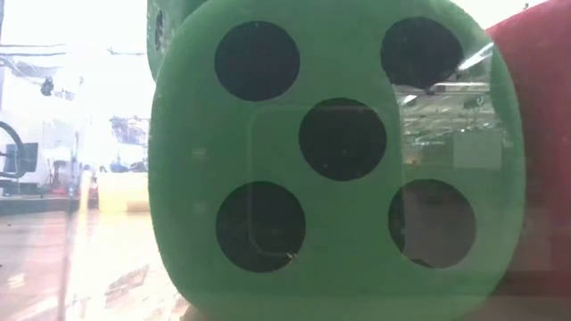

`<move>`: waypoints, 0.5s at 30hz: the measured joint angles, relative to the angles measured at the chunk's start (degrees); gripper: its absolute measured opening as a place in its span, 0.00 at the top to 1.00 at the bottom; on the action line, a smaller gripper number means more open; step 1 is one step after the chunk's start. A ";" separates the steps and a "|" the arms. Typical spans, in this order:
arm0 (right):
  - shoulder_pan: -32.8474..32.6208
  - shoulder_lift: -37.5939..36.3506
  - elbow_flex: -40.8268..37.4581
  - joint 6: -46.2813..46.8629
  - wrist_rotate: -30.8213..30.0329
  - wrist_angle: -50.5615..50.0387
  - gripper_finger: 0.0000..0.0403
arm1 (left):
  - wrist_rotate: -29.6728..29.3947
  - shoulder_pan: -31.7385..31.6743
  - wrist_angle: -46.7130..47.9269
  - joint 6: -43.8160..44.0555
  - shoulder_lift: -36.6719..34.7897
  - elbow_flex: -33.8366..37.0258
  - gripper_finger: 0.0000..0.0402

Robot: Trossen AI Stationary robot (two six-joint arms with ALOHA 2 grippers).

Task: Pick & Place Toys
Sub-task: Put the blue game piece into the white bin

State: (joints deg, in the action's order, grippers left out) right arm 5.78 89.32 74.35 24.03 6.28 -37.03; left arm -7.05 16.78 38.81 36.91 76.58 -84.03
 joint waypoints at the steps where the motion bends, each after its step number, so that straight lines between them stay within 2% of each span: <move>1: -0.25 0.00 0.00 0.62 0.04 0.39 0.97 | 0.00 0.00 0.00 0.00 0.00 0.00 0.30; 6: -1.48 0.00 0.00 2.67 2.97 7.66 0.92 | 0.00 0.00 0.02 0.04 0.00 0.00 0.30; 15: -4.03 0.61 -0.05 0.82 3.17 8.26 0.68 | 0.00 0.00 0.07 0.43 0.00 0.00 0.30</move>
State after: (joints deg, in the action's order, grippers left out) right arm 1.75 89.93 74.29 24.85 9.45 -28.77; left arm -7.05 16.78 38.87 37.33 76.58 -84.03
